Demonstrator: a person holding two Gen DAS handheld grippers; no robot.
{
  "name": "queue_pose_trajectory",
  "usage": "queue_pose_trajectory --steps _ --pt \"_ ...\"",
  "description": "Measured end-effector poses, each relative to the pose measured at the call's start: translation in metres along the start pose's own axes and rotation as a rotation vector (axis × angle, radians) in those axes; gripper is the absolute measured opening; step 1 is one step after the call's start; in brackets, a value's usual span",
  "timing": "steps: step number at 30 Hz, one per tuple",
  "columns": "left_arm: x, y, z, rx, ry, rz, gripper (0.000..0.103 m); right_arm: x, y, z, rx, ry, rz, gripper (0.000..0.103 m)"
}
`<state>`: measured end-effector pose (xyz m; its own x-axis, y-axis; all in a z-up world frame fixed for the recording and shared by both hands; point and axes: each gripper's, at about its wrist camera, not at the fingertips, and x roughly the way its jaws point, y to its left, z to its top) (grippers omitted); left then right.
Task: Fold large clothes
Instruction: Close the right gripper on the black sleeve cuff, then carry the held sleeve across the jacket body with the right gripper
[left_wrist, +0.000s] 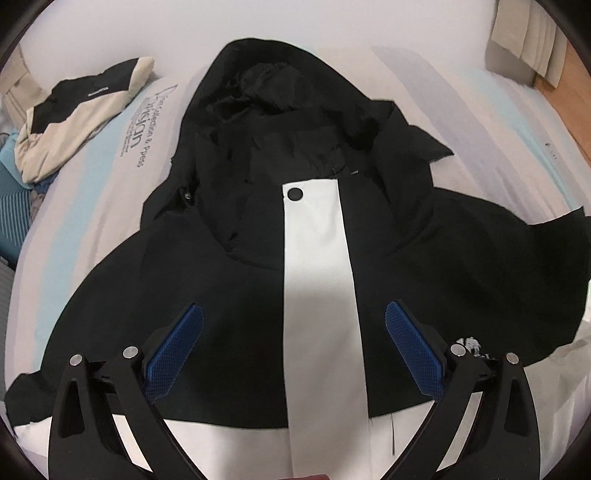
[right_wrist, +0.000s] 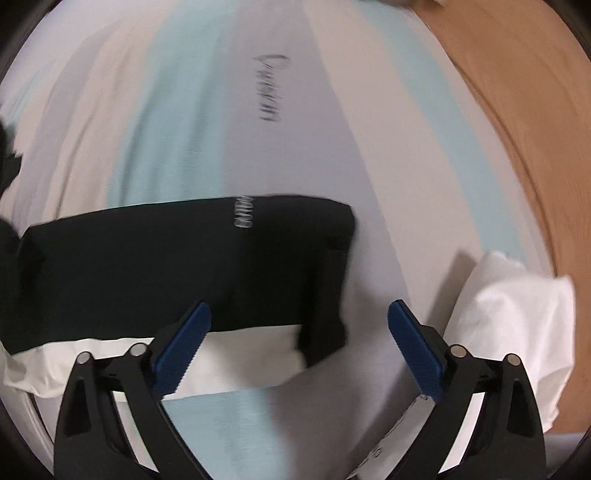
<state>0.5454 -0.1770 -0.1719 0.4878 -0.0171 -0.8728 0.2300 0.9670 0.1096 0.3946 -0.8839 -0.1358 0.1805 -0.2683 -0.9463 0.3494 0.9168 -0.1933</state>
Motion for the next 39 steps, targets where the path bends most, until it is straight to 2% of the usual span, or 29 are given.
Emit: queue_pose_trajectory --steps 5,9,17,19,21,22,26,29,34,39 --pt "0.017 -0.007 0.002 -0.024 0.04 -0.022 0.097 0.03 -0.02 -0.004 0.055 0.046 0.079 0.087" --pt "0.02 -0.017 0.004 -0.013 0.033 -0.015 0.097 0.051 -0.022 -0.007 0.06 0.077 0.114 0.084" --pt "0.026 -0.026 -0.002 0.025 0.033 -0.015 0.097 0.082 -0.033 -0.018 0.154 0.109 0.178 0.085" --pt "0.03 -0.026 -0.005 0.021 0.054 -0.011 0.097 0.086 -0.035 -0.02 0.179 0.105 0.178 0.082" --pt "0.029 -0.025 -0.007 0.019 0.056 -0.008 0.097 0.087 -0.038 -0.023 0.212 0.1 0.174 0.074" --pt "0.027 -0.026 -0.008 0.023 0.053 -0.003 0.097 0.086 -0.04 -0.024 0.23 0.099 0.175 0.071" --pt "0.023 -0.027 -0.012 0.033 0.053 0.009 0.097 0.075 -0.034 -0.026 0.228 0.094 0.186 0.046" --pt "0.02 -0.024 -0.014 0.034 0.049 0.014 0.097 0.068 -0.024 -0.026 0.211 0.094 0.18 0.035" --pt "0.013 -0.013 -0.017 0.002 0.061 0.015 0.097 0.039 -0.014 -0.028 0.219 0.055 0.188 0.031" --pt "-0.014 -0.001 -0.018 -0.024 0.048 0.041 0.097 -0.019 0.018 -0.038 0.184 -0.023 0.234 0.027"
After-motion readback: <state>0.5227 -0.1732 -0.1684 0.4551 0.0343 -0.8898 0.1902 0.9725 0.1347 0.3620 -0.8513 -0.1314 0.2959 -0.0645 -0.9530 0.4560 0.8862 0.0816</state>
